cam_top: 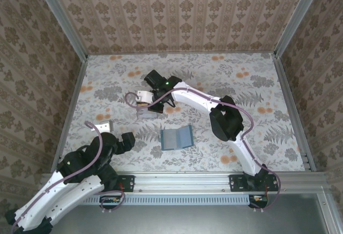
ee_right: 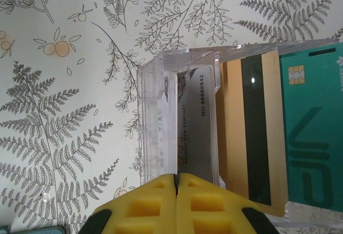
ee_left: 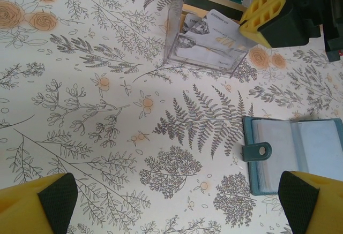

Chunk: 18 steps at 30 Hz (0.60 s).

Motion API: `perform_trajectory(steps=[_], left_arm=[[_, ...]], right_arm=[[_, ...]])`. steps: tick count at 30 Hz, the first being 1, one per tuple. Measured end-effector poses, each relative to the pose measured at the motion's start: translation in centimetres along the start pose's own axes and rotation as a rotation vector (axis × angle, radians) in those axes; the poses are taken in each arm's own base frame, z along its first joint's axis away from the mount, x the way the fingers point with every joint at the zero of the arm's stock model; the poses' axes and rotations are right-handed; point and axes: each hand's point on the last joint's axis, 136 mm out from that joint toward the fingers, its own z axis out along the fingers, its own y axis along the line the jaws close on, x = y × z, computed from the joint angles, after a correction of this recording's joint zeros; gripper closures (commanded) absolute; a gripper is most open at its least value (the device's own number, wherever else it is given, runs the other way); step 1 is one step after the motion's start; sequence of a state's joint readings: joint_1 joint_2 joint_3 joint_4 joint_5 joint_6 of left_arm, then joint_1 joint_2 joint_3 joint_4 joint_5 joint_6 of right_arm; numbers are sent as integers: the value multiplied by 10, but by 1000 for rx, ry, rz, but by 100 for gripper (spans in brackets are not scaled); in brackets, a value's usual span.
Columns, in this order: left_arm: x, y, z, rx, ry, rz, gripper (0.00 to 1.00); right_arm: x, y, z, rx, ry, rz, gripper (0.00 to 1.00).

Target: Take the credit cards out of the card holder

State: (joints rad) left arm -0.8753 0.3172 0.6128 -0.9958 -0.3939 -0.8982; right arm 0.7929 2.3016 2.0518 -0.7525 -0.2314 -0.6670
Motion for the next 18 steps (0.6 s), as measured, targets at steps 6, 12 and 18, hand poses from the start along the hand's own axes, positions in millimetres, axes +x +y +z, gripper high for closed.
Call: perform_trajectory(steps=[6,12,18], left_arm=[[3,2,2,-7,7,4,0],[4,0,3,0,10,3,0],[10,-14,15,43,39,-3,5]], right_arm=[[6,-2,7,7,23,32,59],[6,-11,3,51,-19,129,57],[19,-7,-34,134,-105,309,58]])
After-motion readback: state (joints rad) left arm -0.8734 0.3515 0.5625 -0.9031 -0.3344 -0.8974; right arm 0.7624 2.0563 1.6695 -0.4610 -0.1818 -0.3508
